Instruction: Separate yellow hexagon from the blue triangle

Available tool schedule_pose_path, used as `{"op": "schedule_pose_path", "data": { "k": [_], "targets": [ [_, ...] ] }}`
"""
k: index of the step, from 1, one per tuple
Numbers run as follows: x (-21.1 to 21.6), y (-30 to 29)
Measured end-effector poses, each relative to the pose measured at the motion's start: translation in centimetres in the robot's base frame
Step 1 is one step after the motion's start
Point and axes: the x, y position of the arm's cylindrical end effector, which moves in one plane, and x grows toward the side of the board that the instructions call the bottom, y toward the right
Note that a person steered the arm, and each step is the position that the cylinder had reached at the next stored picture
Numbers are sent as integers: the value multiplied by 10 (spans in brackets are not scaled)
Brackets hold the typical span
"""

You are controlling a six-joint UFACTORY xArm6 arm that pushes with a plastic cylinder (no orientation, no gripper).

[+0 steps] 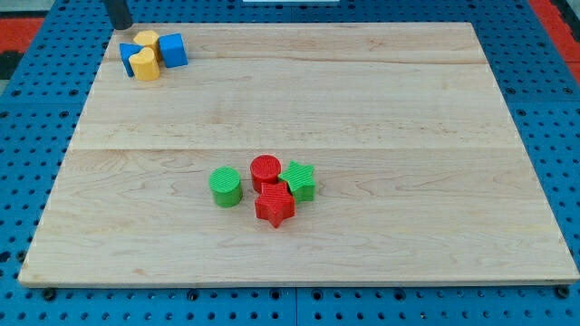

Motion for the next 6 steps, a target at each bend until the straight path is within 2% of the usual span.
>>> {"op": "schedule_pose_path", "data": {
  "k": [2, 6],
  "targets": [
    [11, 8],
    [66, 58]
  ]
}}
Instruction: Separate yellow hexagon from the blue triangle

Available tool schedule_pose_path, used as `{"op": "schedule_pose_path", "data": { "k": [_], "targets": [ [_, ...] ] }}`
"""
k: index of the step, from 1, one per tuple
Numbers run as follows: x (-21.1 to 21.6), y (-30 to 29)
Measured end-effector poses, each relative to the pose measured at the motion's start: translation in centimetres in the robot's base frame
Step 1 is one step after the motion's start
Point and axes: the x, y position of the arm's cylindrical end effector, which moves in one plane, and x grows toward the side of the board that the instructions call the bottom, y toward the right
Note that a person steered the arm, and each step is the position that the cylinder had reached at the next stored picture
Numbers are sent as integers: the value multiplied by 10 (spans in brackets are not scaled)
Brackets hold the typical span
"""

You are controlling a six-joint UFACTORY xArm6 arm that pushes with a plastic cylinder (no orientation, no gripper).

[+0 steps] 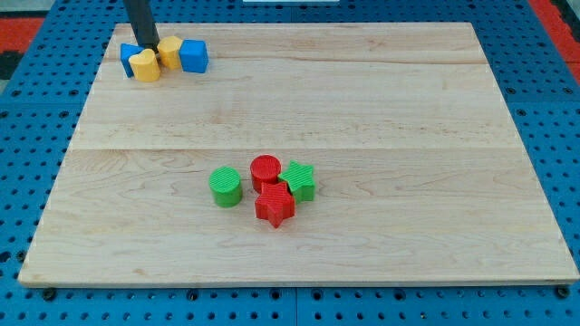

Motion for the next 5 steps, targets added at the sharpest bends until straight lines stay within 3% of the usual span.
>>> {"op": "schedule_pose_path", "data": {
  "k": [5],
  "targets": [
    [24, 6]
  ]
}}
